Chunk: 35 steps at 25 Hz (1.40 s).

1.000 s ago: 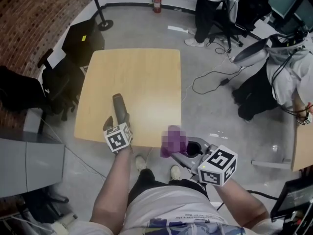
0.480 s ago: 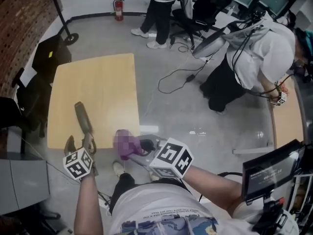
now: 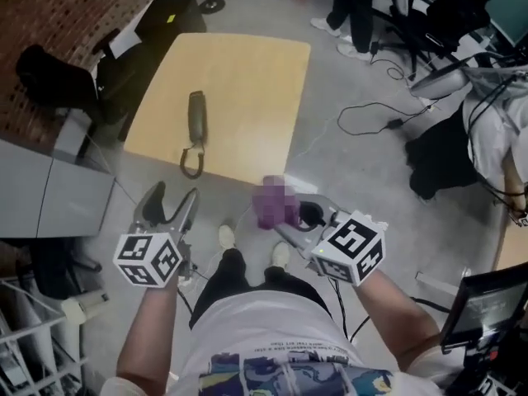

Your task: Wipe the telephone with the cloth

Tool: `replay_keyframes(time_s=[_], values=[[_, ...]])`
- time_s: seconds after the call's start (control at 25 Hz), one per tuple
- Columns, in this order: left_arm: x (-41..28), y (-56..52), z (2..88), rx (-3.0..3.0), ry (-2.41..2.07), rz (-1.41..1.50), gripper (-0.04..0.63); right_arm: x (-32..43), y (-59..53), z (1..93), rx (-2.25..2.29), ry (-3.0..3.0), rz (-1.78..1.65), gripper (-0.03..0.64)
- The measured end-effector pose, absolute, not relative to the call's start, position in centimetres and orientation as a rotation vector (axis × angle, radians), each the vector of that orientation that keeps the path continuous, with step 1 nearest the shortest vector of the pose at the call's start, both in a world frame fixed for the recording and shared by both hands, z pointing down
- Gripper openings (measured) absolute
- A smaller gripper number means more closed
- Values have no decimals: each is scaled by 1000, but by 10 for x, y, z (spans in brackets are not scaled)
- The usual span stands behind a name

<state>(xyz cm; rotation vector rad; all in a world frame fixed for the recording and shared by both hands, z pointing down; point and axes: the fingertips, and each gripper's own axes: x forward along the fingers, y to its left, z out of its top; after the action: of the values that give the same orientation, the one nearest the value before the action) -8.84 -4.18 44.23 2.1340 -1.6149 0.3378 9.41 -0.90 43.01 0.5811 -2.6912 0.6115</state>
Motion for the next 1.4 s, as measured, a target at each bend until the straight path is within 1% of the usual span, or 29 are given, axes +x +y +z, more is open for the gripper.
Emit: replay_keyframes(time_s=[0.2,0.32,0.48,0.56,0.64,0.76,0.88,0.92,1.16,1.4], values=[[-86,2,416,2182,-1564,354,325,116,-7,422,629,-2684,622,121],[-80,19,412,2212,-1493,279,310,112,1,425,641,-2667,582,121],[-54,42,412,2288,-1353,222,290,103,18,429,637,-2649,513,121],[-44,57,414,2328,-1283,214,251,95,29,429,626,-2641,481,121],[-41,75,415,2362,-1214,203,194,81,42,428,617,-2631,445,121],[-50,105,408,2379,-1136,109,131,57,67,427,610,-2623,422,121],[-58,132,401,2412,-1109,46,20,40,96,426,622,-2619,441,121],[-61,142,401,2413,-1100,36,3,35,107,426,633,-2613,446,121],[-79,199,424,2405,-970,72,3,3,171,430,664,-2579,449,121],[-86,226,419,2461,-945,64,3,-7,204,426,635,-2591,414,121]])
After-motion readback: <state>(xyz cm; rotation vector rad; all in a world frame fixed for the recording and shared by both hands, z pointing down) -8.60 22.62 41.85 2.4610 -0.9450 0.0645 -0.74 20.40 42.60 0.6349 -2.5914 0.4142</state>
